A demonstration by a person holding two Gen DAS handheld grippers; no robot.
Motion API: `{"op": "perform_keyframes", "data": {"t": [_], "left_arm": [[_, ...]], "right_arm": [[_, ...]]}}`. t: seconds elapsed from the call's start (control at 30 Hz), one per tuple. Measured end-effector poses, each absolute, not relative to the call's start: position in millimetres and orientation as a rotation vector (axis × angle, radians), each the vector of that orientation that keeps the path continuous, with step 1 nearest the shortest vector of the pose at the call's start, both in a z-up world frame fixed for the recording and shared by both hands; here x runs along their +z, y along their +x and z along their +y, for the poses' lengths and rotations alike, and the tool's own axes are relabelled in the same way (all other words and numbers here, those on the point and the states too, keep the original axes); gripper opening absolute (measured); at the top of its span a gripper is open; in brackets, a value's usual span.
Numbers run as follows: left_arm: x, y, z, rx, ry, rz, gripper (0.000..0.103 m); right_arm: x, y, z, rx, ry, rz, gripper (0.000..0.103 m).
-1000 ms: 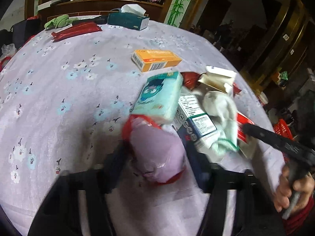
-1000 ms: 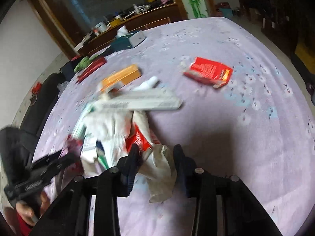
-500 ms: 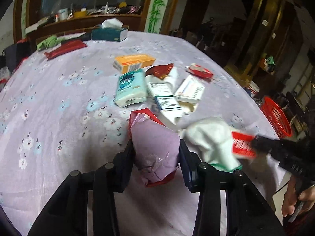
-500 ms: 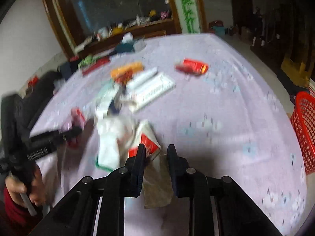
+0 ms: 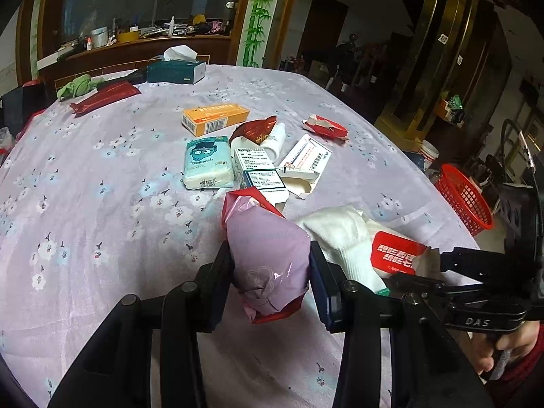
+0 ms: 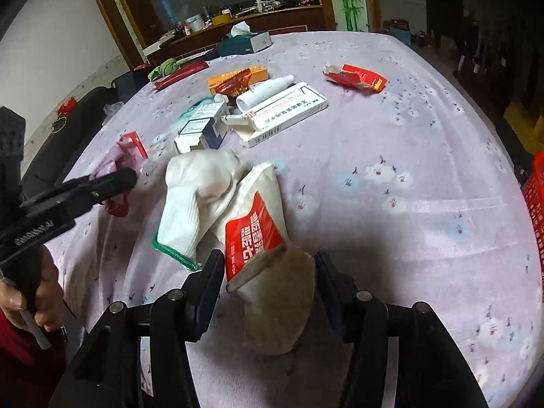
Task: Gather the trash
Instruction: 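Grasp the pink plastic bag with the left gripper while the right grasps the white wet-wipe pack, then carry both items to the red wastebasket and release them inside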
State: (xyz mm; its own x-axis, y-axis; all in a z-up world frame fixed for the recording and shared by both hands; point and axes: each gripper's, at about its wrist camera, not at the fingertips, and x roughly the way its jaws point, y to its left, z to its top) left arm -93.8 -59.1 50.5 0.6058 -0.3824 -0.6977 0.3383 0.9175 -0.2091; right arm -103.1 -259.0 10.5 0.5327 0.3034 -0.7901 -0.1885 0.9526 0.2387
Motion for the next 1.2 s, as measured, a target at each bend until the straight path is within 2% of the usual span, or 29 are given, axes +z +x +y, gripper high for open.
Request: {"op": "perform_keyframes", "data": {"t": [0.1,0.17,0.47,1.2], "left_arm": [[53,-97,-61,-0.430,-0.057,0.804,0.041],[55,-100,-65,-0.438,-0.046,0.791,0.041],[61,-105,-94,-0.508,-0.017,0.778,0.041],[75,-105,-181,-0.652,0.090,0.771,0.041]], "right_arm": [[13,-108,-265,0.286,0.182,0.936,0.045],[17,-115,-269,0.253,0.185,0.901,0.044],[38,-133,-295,0.114,0.257,0.786,0.043],[49,-160,-359,0.027,0.381,0.723,0.043]]}}
